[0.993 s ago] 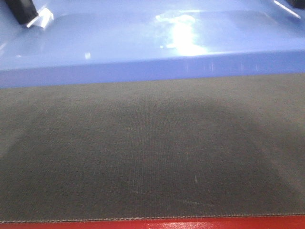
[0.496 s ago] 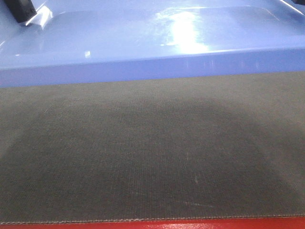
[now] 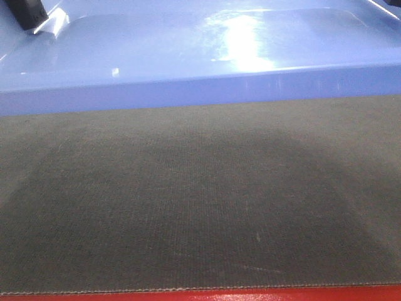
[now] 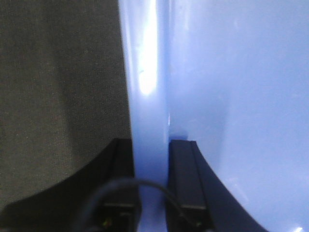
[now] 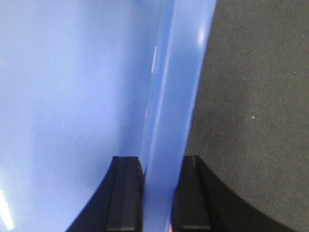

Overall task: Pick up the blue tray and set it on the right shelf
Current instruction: 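Hold the tray level with both grippers while the base drives away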

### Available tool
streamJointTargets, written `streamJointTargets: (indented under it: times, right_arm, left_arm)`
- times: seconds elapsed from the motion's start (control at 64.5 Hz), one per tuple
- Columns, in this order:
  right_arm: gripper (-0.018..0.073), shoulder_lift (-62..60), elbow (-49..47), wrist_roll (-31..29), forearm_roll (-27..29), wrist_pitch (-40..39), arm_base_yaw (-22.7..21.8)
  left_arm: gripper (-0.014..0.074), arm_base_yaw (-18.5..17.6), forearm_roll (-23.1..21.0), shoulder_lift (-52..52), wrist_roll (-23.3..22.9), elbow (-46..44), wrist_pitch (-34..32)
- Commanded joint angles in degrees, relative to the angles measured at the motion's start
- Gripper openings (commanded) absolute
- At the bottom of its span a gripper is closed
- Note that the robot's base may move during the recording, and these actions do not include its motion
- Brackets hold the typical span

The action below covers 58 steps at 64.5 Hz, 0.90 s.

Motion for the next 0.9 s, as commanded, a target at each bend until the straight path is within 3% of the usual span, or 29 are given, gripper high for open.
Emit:
streamJointTargets:
  times: [0.0, 0.884]
  right_arm:
    - [0.0057, -1.9, -1.7, -1.2, -2.4, -2.0, -0.1]
    - [0.0057, -1.9, -1.7, -1.2, -2.4, -2.0, -0.1]
  left_arm:
    - [-0.0048, -0.4, 2.6, -1.8, 1.1, -1.2, 5.9]
    - [-0.0048, -0.4, 1.0, -1.8, 1.1, -1.2, 5.9]
